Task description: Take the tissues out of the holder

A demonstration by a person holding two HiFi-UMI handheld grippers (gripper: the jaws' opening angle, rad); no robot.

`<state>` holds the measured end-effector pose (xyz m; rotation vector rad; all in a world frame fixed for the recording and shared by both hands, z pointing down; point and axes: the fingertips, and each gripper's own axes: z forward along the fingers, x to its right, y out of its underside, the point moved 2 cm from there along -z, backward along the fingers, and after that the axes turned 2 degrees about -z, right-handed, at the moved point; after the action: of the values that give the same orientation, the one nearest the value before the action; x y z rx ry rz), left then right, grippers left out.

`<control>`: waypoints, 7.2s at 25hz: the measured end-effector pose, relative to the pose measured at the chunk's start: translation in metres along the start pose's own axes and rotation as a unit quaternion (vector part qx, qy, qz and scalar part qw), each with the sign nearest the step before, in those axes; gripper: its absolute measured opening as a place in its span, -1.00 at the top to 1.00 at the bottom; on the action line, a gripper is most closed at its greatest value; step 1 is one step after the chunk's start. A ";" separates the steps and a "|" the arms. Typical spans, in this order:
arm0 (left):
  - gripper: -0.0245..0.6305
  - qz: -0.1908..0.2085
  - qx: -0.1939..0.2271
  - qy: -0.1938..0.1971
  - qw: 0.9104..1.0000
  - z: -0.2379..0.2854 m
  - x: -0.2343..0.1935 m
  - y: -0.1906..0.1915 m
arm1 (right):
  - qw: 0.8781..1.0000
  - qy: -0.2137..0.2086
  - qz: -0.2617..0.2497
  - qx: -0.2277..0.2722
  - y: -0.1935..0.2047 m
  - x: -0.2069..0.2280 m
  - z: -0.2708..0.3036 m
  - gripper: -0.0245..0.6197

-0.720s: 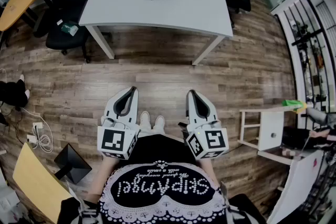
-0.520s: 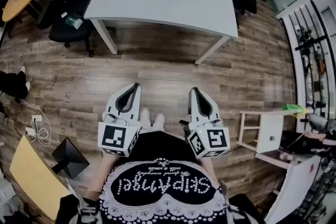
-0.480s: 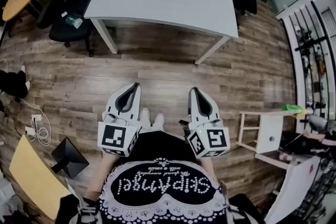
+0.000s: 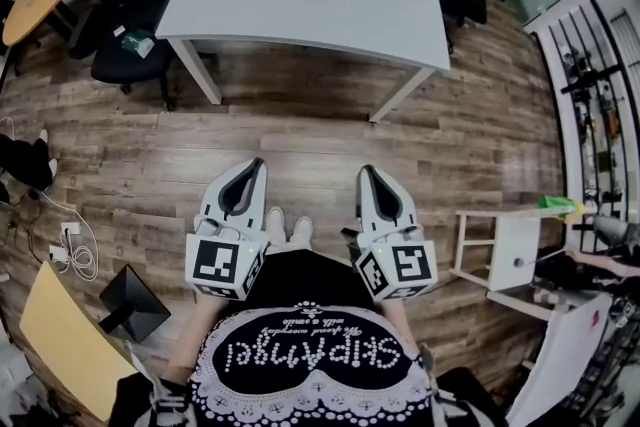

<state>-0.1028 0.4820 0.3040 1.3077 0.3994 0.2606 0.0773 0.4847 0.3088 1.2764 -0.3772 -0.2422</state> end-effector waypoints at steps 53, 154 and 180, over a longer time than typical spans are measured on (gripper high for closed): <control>0.85 -0.027 0.002 0.020 0.999 0.148 -0.134 -0.043 | 1.000 0.019 -0.008 0.013 -0.044 0.034 0.177 0.81; 0.85 -0.047 -0.040 0.021 0.998 0.499 -0.266 -0.105 | 0.995 0.076 0.045 -0.041 -0.119 0.224 0.480 0.81; 0.85 -0.053 -0.039 -0.014 0.998 0.514 -0.244 -0.114 | 0.997 0.025 0.051 -0.046 -0.126 0.261 0.497 0.81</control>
<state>-0.1075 -0.0974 0.3338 1.2077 0.4293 0.1681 0.1182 -0.0882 0.3439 1.1661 -0.3838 -0.1391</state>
